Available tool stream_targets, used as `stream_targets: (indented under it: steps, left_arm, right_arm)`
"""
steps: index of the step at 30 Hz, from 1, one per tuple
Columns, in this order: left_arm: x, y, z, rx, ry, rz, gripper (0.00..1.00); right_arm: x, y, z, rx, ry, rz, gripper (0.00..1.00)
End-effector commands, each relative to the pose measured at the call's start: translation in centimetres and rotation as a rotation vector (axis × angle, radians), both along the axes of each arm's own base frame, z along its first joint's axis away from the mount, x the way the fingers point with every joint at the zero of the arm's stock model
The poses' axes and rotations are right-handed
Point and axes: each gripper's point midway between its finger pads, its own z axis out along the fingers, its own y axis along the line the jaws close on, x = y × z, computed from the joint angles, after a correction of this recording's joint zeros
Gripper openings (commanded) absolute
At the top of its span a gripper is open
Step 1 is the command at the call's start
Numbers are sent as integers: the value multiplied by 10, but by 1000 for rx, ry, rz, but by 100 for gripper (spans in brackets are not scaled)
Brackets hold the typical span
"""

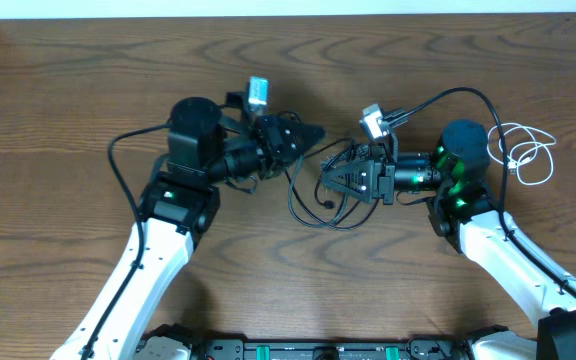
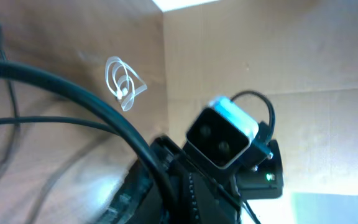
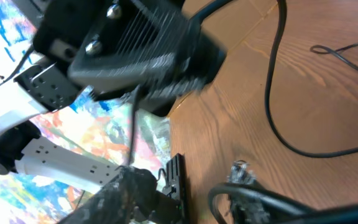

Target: Untangle cables

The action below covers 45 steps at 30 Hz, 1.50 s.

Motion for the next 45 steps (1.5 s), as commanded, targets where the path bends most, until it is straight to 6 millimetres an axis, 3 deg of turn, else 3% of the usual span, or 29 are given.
stream_targets:
  steps: [1,9,15,21,31,37,45]
  left_arm:
    - [-16,-17,1,-21,43,-63,8]
    - [-13,-31,-5,16,26,-3,8]
    - [-1,-24,-8,54,-27,60,8]
    - [11,-9,-8,54,-24,106,8]
    - [8,-17,-22,74,14,82,8]
    - [-14,-33,-25,70,-38,-93,8]
    - [-62,-46,29,-83,-431,-432,8]
  right_arm:
    - [0,4,13,12,-45,-3,49]
    - [-1,4,14,16,-54,4,51]
    - [-7,1,21,32,-61,39,54]
    - [3,-11,17,23,50,5,54]
    - [-1,-9,18,25,79,21,54]
    - [9,-17,18,26,76,-24,51]
    - [27,-37,17,32,136,-103,51]
